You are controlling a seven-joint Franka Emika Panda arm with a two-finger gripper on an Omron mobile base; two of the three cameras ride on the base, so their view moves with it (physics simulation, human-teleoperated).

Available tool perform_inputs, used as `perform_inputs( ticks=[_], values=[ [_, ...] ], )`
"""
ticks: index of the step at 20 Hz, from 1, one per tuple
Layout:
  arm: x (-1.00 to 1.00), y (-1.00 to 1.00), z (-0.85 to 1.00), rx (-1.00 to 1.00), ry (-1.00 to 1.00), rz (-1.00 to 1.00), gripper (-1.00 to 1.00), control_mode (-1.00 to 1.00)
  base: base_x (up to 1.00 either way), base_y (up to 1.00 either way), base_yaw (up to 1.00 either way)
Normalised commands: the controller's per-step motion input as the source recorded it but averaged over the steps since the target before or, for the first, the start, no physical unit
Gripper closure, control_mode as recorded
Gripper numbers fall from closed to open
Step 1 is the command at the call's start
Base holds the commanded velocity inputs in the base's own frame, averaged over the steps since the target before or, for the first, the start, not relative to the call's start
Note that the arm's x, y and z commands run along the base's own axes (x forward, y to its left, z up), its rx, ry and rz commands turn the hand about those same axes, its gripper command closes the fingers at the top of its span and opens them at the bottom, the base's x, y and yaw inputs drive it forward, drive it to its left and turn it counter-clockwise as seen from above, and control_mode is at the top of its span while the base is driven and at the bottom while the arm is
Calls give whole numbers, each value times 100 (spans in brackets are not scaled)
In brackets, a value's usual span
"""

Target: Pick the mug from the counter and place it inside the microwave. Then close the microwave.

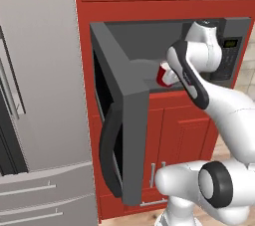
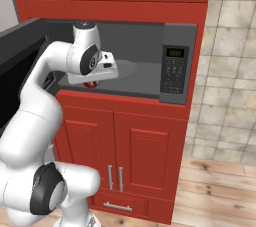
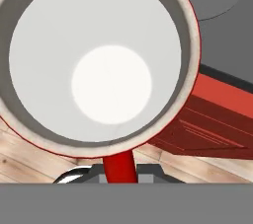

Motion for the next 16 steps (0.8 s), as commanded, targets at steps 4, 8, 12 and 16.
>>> perform_inputs(
  ticks=[4,8,12,16],
  values=[
    [32,0,0,0,9,-3,100,-100,0,0,0],
    [35,0,0,0,0,-3,100,-100,0,0,0],
    [31,0,-7,0,0,-3,100,-100,0,0,0],
    [32,0,-22,0,0,-2,100,-100,0,0,0]
  ],
)
